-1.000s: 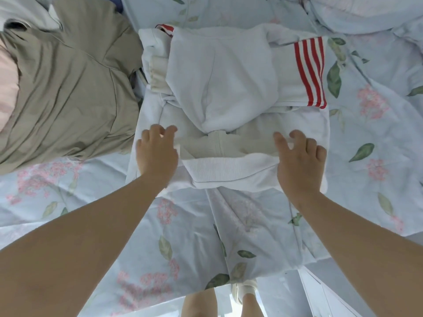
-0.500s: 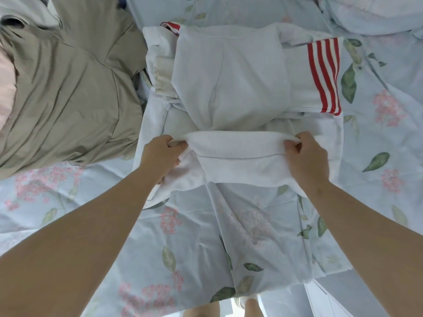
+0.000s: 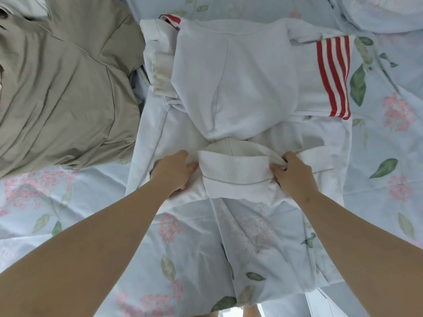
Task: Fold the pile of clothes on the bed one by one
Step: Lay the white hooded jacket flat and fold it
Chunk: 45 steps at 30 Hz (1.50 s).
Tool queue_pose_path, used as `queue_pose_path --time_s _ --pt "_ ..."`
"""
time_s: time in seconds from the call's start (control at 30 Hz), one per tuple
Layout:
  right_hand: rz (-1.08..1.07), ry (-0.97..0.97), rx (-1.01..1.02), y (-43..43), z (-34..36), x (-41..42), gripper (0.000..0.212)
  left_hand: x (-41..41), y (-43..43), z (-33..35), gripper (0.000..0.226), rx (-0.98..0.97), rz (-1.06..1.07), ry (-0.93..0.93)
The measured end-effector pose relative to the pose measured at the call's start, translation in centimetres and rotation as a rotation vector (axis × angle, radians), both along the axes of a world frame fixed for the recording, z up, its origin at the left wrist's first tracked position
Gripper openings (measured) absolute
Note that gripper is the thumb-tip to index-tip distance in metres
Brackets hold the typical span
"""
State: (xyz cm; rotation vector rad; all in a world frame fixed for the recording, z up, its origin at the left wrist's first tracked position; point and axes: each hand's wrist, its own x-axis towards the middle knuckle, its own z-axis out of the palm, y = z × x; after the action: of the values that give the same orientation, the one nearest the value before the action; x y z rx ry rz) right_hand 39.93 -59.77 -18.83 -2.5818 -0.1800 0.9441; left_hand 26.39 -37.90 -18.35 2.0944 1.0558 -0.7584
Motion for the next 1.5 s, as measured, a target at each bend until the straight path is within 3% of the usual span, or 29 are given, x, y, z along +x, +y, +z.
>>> queue_pose_path --time_s 0.13,0.3,0.57,0.73,0.8,0.87,1.0,1.13,1.23,1.27,1.33,1.4,1.5 --pt "-0.139 -0.151 0.105 -1.1 2.1 -0.7 0.021 -0.7 1.7 1.8 0.025 -0.184 0.297 -0.129" --pt "-0.243 -0.303 0.196 -0.9 6.7 -0.6 0.023 -0.9 3.4 6.2 0.028 -0.160 0.284 -0.300" --pt "-0.345 -0.508 0.362 2.6 14.3 4.3 0.027 5.3 7.2 15.0 0.032 0.035 0.083 -0.482" --pt "-0.321 -0.544 0.536 6.8 16.7 11.7 0.027 12.4 9.7 17.3 0.016 0.214 0.204 -0.645" --pt "-0.206 -0.447 0.607 8.5 15.7 14.1 0.050 14.5 10.1 16.0 0.049 0.160 0.193 -0.674" --pt "-0.034 -0.381 0.499 9.3 13.6 15.4 0.072 15.4 9.5 13.5 0.077 0.141 0.066 -0.572" --pt "0.339 -0.273 0.118 8.0 8.1 14.7 0.083 14.4 6.2 7.6 0.087 0.263 -0.244 -0.259" --pt "0.613 -0.111 -0.085 5.7 3.8 12.3 0.093 11.8 2.8 3.7 0.108 0.222 -0.472 -0.110" --pt "0.783 -0.157 -0.205 3.9 1.2 11.5 0.104 9.6 1.8 1.2 0.129 0.357 -0.632 -0.090" --pt "0.824 -0.208 -0.221 3.5 0.6 11.6 0.108 9.2 1.7 0.5 0.131 0.411 -0.661 -0.107" --pt "0.861 -0.306 -0.196 3.1 -0.4 12.1 0.112 9.0 1.9 -0.9 0.111 0.520 -0.671 -0.199" --pt "0.857 -0.373 -0.191 2.9 -1.1 12.8 0.105 9.7 2.2 -1.2 0.084 0.592 -0.677 -0.286" --pt "0.879 -0.424 -0.131 3.4 0.0 14.0 0.090 10.2 2.5 -0.7 0.071 0.652 -0.687 -0.348"
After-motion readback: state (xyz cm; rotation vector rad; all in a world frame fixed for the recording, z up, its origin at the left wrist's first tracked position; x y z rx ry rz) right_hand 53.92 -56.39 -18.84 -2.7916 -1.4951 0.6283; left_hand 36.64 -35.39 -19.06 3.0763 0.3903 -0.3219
